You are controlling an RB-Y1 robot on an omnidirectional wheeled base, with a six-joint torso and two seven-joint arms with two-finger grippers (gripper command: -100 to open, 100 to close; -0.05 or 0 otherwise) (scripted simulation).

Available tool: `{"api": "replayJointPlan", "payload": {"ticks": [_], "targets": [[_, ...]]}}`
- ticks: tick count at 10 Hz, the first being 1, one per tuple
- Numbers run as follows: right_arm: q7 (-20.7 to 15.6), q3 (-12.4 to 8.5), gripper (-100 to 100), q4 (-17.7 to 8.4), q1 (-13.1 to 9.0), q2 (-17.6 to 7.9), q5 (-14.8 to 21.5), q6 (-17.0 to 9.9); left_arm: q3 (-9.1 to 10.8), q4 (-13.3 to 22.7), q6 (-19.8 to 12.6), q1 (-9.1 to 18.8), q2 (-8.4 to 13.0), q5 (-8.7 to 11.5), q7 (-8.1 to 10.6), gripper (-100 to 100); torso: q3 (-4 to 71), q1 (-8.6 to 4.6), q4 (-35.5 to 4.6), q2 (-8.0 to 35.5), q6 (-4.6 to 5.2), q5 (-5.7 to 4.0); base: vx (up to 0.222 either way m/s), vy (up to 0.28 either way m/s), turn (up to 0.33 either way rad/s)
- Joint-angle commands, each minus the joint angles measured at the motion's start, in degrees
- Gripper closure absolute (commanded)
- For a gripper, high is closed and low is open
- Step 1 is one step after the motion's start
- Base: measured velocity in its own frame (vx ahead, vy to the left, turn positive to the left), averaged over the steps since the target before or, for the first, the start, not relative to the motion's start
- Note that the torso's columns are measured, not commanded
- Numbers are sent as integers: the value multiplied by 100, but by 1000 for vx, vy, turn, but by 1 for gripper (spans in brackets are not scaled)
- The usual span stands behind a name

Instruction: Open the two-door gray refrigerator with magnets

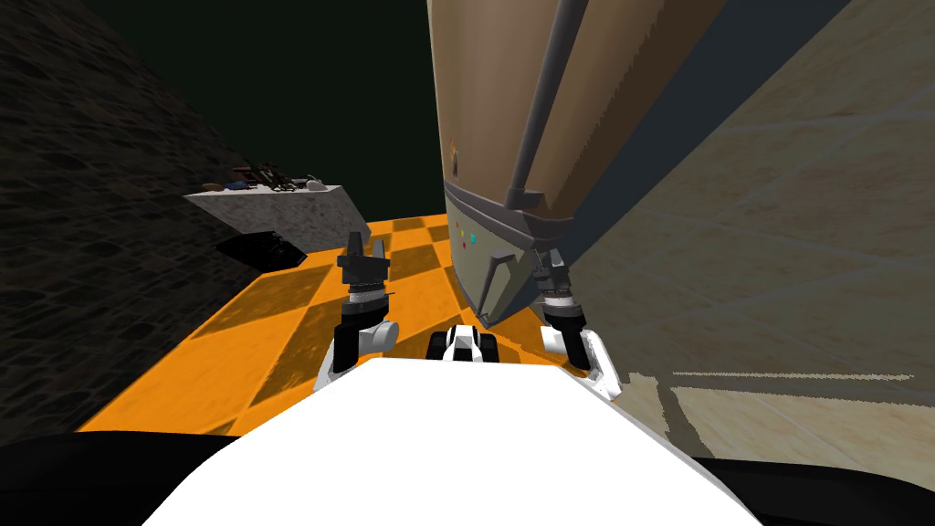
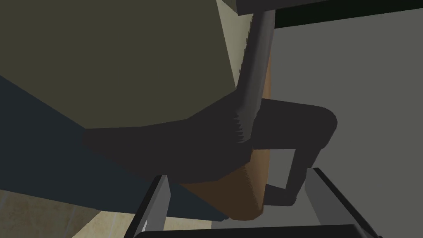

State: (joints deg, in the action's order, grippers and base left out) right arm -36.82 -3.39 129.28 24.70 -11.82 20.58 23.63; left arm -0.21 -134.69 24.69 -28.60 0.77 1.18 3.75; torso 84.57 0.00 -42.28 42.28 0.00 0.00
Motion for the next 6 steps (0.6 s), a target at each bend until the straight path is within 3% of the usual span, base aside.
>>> {"api": "replayJointPlan", "payload": {"ticks": [1, 6], "targets": [[-326, -27, -100, -8, -23, -32, 246, 8, 0, 0, 0, 0, 0, 0, 0, 0, 0, 1, 0, -1, 0, 0, 14, 23, 6], [-1090, -96, -100, -75, -76, -148, 904, 34, 0, 0, 0, 0, 0, 0, 0, 0, 12, 17, -1, -13, -13, 11, 10, 22, 4]]}}
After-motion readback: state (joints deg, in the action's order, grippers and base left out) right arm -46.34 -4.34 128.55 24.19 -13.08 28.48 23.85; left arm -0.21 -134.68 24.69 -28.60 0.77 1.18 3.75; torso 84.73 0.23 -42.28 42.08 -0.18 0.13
